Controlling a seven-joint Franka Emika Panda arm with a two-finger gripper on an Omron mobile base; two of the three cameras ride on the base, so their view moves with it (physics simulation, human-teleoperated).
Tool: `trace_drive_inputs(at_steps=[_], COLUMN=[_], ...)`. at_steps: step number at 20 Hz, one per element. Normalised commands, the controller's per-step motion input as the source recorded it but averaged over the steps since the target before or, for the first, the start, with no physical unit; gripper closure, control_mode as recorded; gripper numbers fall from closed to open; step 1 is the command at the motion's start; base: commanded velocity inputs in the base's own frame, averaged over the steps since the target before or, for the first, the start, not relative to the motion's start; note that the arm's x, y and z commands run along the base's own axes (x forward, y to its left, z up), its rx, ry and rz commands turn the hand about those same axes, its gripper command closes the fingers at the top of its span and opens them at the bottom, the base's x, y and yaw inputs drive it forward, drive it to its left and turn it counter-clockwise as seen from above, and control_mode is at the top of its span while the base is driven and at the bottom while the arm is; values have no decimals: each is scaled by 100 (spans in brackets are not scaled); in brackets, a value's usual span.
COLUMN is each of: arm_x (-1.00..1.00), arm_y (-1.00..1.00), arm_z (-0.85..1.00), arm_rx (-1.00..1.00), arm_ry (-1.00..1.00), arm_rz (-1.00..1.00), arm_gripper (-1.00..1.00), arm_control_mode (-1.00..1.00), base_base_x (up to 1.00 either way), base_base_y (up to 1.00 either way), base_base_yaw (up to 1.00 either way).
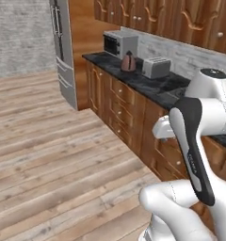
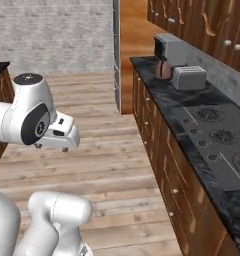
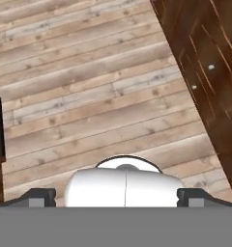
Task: Navigate to the toaster oven.
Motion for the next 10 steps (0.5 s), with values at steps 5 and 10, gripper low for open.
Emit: trace_drive_inputs(at_steps=[5, 10], arm_x=[0, 0], arm_y=[0, 0], arm_z=[0, 0], arm_rx=[0, 0], arm_ry=[0, 0], arm_rz=[0, 0], arm_gripper=[-100, -100], arm_control_mode=[100, 100], base_base_x=[100, 100], base_base_y=[55, 51], base_base_yaw=[18, 16])
